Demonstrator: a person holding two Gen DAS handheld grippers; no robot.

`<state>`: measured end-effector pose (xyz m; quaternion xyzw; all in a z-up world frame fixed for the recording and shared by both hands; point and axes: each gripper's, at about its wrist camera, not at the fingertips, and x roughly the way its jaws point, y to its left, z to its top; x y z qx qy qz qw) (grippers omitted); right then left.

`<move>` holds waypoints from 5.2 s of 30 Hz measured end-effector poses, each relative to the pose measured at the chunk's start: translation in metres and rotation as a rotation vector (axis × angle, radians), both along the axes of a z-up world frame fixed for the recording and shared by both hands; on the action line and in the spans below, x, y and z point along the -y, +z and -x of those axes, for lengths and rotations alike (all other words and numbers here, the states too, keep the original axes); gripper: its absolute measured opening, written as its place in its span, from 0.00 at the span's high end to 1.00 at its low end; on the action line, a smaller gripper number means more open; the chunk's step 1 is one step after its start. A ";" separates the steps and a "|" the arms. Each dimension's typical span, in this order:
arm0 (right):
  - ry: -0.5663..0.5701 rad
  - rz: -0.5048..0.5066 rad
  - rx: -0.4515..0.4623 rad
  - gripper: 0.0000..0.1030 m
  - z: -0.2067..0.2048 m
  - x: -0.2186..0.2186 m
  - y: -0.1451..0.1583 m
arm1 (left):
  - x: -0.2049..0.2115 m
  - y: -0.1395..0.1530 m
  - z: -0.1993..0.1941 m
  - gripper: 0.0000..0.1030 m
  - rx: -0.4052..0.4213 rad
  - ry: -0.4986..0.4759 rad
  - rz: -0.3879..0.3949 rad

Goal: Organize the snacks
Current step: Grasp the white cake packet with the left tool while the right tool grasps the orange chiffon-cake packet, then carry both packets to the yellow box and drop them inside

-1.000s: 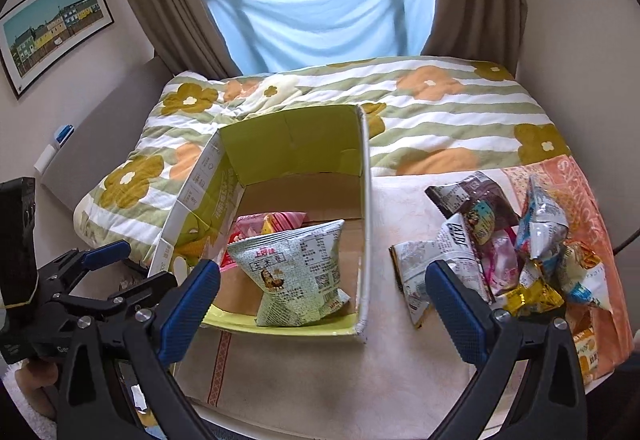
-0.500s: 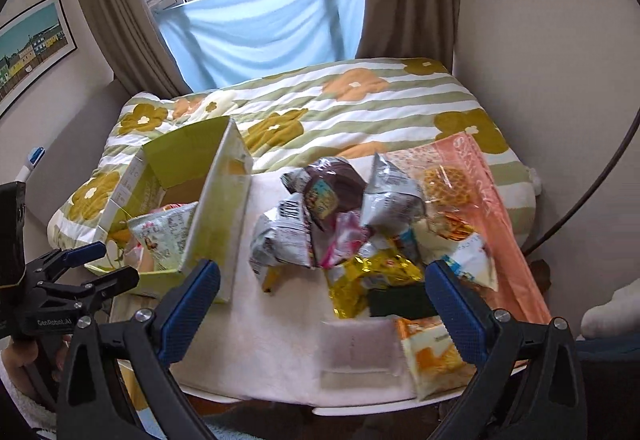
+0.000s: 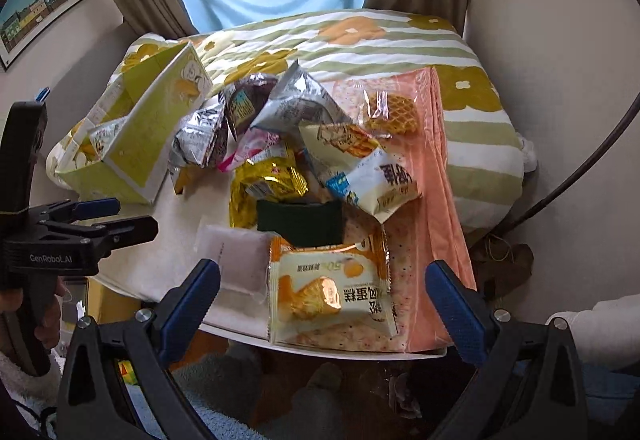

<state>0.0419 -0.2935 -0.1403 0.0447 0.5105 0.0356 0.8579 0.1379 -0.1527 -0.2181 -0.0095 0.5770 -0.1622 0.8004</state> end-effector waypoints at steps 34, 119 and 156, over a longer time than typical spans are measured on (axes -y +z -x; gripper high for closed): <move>0.102 0.041 -0.146 0.01 -0.008 0.005 -0.090 | 0.072 -0.115 -0.002 0.03 -0.105 -0.065 -0.123; 0.237 -0.097 0.103 0.20 -0.233 -0.260 0.051 | -0.306 0.071 -0.227 0.29 0.157 0.200 0.015; 0.348 -0.017 0.106 0.01 -0.271 -0.307 0.021 | -0.334 0.055 -0.168 0.06 0.085 0.263 -0.048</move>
